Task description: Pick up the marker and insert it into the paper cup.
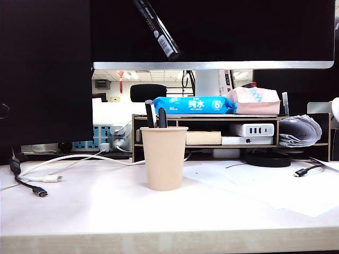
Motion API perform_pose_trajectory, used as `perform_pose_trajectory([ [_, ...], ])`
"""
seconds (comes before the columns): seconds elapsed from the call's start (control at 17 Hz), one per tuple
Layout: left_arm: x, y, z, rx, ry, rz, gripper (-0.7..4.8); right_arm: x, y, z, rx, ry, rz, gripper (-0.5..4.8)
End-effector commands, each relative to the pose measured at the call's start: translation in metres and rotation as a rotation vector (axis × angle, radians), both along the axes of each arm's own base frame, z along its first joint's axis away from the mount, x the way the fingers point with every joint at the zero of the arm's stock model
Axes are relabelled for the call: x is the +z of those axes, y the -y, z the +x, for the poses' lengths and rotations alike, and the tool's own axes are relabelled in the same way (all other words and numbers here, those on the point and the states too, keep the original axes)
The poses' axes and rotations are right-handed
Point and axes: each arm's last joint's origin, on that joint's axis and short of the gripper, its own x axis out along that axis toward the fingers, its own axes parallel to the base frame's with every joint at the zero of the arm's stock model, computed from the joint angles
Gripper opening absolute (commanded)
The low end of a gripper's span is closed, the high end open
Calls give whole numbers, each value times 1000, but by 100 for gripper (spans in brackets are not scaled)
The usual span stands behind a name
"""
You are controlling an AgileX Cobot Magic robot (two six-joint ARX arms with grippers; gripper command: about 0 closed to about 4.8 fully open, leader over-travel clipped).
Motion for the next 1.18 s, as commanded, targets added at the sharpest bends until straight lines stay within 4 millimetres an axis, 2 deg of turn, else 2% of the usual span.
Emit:
perform_pose_trajectory([
  [0.06,-2,0,0,-4,-10,12,-5,-11,16,21,-36,-22,154,11],
  [0.24,-2,0,0,-4,-10,11,-5,-38,30,36,-21,-65,298,11],
  [0.47,-2,0,0,-4,-10,11,-5,-81,40,35,-44,-46,364,11],
  [0.65,-2,0,0,-4,-10,12,-5,-103,46,39,-88,-49,386,11],
  [1.0,-2,0,0,-4,-10,11,-5,-132,40,59,-117,-108,413,10],
  [1.18,-2,0,0,-4,-10,11,-5,-137,40,61,-152,-106,414,11],
])
